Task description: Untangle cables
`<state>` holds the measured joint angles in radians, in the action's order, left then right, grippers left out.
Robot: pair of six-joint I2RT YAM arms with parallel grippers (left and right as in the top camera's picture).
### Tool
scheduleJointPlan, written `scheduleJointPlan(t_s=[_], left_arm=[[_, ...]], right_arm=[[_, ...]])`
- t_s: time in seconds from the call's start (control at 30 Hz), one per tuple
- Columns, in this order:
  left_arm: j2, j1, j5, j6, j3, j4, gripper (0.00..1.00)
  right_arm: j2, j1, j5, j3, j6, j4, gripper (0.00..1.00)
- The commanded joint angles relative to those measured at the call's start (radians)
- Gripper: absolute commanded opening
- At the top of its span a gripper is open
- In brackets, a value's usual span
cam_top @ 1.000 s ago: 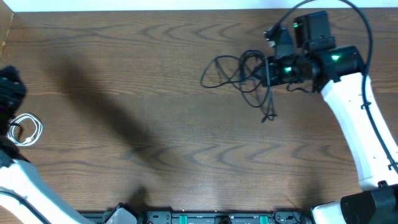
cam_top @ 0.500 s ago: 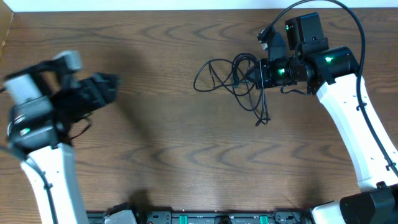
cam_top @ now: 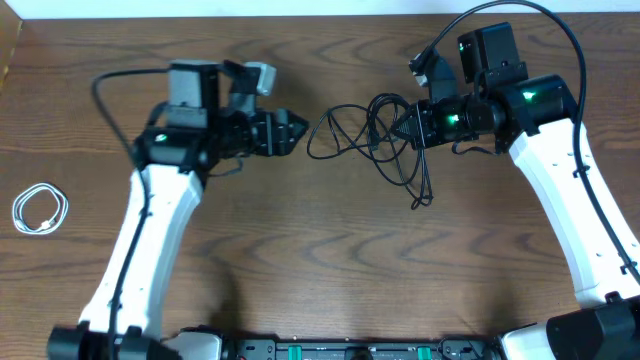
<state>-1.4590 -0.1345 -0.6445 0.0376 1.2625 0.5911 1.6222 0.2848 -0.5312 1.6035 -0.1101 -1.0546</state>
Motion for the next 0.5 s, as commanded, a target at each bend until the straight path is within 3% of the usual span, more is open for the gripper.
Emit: scheduleJointPlan(t_s=[0.0,0.47], left_arm=[[-0.051,-0.038,0.075,0.027,0.001,-0.039,0.74],[-0.164,-0.189,0.081,0.027,0.001,-0.203,0.72]], right_arm=[[0.000,0.003,-0.029,0.011,0.022,0.002,0.01],[0.000,0.005,-0.029,0.011,0.024,0.003,0.01]])
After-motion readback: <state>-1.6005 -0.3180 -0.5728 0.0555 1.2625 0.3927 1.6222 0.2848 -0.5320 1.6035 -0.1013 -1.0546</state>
